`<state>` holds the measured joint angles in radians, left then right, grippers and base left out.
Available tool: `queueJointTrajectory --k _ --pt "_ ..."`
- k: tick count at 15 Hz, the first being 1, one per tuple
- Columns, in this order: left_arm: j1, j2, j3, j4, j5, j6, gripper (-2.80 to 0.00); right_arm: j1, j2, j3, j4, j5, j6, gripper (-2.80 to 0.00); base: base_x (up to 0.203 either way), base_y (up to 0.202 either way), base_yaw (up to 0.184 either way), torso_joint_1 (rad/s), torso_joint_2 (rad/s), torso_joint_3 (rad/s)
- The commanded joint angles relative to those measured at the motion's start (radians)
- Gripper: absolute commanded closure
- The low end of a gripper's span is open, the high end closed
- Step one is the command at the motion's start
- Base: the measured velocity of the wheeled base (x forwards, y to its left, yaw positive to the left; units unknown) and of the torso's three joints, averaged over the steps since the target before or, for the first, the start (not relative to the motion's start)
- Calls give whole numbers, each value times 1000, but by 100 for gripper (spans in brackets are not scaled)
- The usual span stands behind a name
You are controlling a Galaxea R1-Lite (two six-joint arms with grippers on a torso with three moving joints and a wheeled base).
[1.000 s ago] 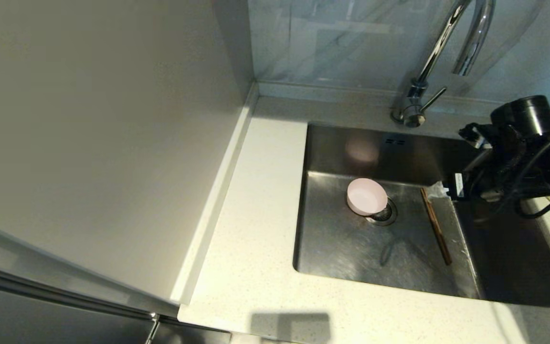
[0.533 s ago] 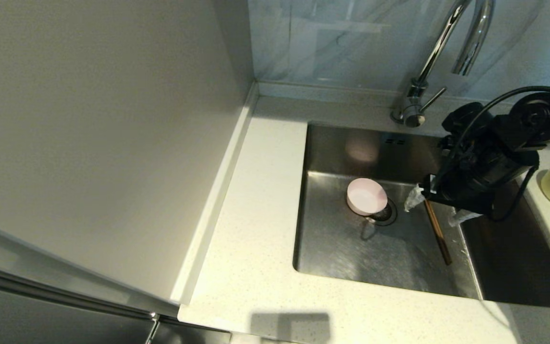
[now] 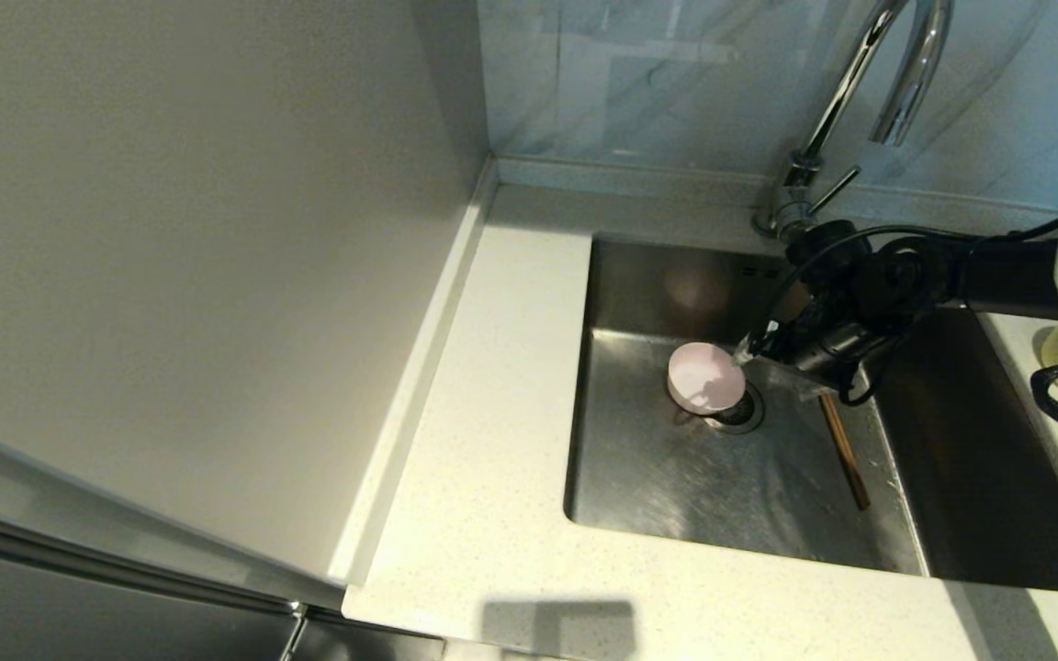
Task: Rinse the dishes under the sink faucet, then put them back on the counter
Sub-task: Put a bowl back to the table from the sink
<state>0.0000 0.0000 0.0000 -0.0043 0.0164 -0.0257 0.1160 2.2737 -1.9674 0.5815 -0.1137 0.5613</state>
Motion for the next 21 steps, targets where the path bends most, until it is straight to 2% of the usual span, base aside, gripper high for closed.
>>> queueJointTrajectory --k 1,11,12,21 --pt "0 -3 0 0 0 0 0 1 75 0 -54 -12 1 -280 0 0 0 0 0 0" --pt "0 -3 0 0 0 0 0 22 234 -8 -311 -113 -63 -280 0 0 0 0 0 0" --pt "0 -3 0 0 0 0 0 22 240 -7 -323 -115 -75 0 0 0 0 0 0 0" --pt "0 -3 0 0 0 0 0 33 264 -8 -347 -130 -133 0 0 0 0 0 0 0"
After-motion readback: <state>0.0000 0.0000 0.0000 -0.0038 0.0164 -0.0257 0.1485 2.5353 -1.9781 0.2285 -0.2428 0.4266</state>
